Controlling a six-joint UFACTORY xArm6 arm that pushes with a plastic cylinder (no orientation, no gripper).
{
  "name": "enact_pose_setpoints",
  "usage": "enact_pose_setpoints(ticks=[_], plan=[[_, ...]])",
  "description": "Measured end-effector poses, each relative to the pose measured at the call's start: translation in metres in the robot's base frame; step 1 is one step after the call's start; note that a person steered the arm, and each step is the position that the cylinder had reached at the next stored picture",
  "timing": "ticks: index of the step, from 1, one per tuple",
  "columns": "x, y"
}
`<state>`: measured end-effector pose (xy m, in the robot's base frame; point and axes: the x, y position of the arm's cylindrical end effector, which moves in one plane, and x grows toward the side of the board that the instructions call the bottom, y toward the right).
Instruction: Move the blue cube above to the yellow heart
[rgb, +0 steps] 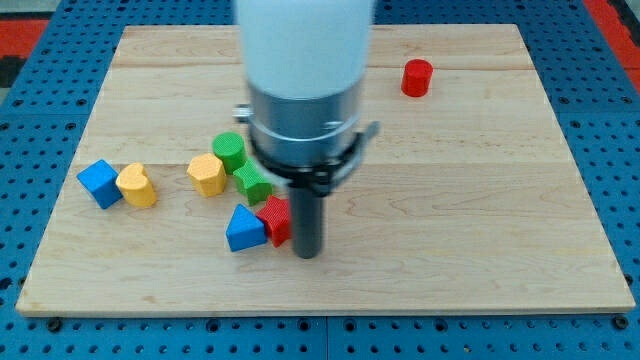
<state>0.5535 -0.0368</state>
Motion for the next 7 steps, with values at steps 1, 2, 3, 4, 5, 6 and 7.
enact_pose_setpoints(ticks=[1, 2, 3, 4, 5, 6, 7], plan=[[-0.018, -0.065], [0.004, -0.066], [0.036, -0.070], [0.025, -0.101], [0.008, -0.097], [-0.012, -0.119], [-0.013, -0.125]])
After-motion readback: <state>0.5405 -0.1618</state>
